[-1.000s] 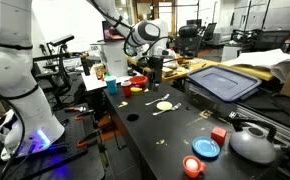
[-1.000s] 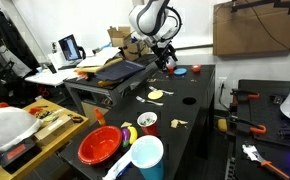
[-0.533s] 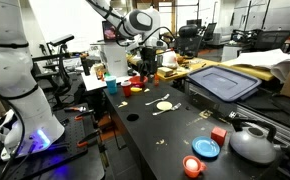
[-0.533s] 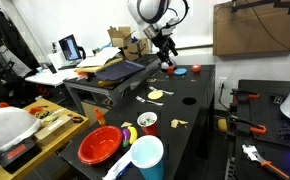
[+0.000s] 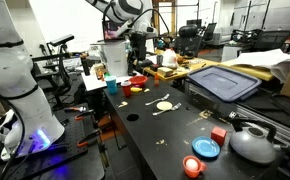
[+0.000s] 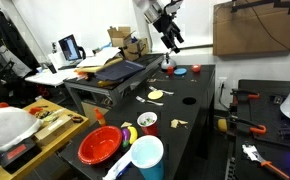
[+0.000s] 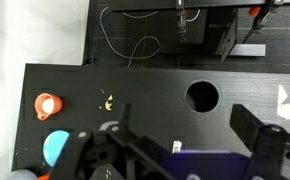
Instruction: Pick up the purple eggplant toy and move it to the left of the table next to the red plate, pick up the yellow banana toy and move it to the left of the table next to the purple eggplant toy
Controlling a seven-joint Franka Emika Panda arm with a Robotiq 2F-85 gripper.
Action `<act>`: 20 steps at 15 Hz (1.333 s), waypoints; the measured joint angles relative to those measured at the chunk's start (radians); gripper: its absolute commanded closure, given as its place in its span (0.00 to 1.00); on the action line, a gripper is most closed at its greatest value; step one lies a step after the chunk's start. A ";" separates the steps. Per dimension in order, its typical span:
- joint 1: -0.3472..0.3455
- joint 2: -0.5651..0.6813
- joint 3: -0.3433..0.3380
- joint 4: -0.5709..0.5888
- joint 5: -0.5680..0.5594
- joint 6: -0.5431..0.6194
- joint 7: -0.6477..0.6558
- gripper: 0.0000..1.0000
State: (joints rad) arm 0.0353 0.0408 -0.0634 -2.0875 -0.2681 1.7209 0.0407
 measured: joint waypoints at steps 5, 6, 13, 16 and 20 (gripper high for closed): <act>0.000 -0.084 0.014 -0.041 0.027 0.009 0.000 0.00; 0.000 -0.104 0.014 -0.053 0.039 0.022 0.001 0.00; -0.012 -0.236 0.014 -0.128 0.158 0.125 -0.003 0.00; -0.024 -0.294 0.008 -0.153 0.201 0.141 -0.035 0.00; -0.037 -0.374 -0.012 -0.196 0.240 0.173 -0.097 0.00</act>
State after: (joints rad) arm -0.0015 -0.3329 -0.0755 -2.2838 -0.0280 1.8942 -0.0558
